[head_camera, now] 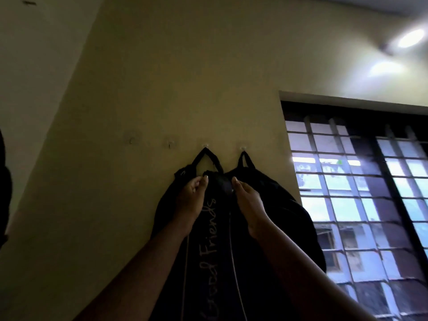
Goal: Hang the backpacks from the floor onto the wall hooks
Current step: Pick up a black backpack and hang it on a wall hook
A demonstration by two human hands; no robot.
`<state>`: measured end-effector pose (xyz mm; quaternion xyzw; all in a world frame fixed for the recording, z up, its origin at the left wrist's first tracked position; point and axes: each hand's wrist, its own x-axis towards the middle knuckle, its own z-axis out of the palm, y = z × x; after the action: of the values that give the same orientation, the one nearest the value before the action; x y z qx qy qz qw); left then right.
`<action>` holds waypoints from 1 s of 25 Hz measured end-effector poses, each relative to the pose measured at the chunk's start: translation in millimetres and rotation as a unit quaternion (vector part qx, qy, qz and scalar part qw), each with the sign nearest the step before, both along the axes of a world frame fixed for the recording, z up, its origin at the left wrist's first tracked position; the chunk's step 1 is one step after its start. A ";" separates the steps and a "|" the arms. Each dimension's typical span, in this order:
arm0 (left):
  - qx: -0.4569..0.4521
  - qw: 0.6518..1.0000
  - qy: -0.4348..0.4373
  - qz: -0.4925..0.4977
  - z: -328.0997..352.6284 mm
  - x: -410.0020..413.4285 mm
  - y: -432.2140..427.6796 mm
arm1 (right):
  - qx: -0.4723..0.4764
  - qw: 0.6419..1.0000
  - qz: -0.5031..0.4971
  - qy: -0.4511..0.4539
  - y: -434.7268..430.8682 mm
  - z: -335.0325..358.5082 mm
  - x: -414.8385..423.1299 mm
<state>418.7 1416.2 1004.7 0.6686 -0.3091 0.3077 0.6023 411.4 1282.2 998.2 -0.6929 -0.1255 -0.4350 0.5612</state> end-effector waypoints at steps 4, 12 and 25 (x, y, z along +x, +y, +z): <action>-0.007 0.995 0.051 -0.088 -62.2 -54.2 -6.8 | 0.058 0.998 0.019 0.030 -11.1 -63.2 -55.1; -0.019 0.953 0.211 -0.216 -212.4 -189.8 -9.0 | 0.181 0.974 -0.085 0.105 -1.1 -198.9 -250.9; 0.113 0.843 0.341 -0.401 -383.6 -451.3 -100.9 | 0.349 0.863 -0.299 0.211 -30.4 -391.8 -575.8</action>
<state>-32.6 1315.2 621.0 0.6127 -0.3580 -0.2452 0.6606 -164.4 1251.8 606.4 -0.5309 0.3692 -0.4404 0.6228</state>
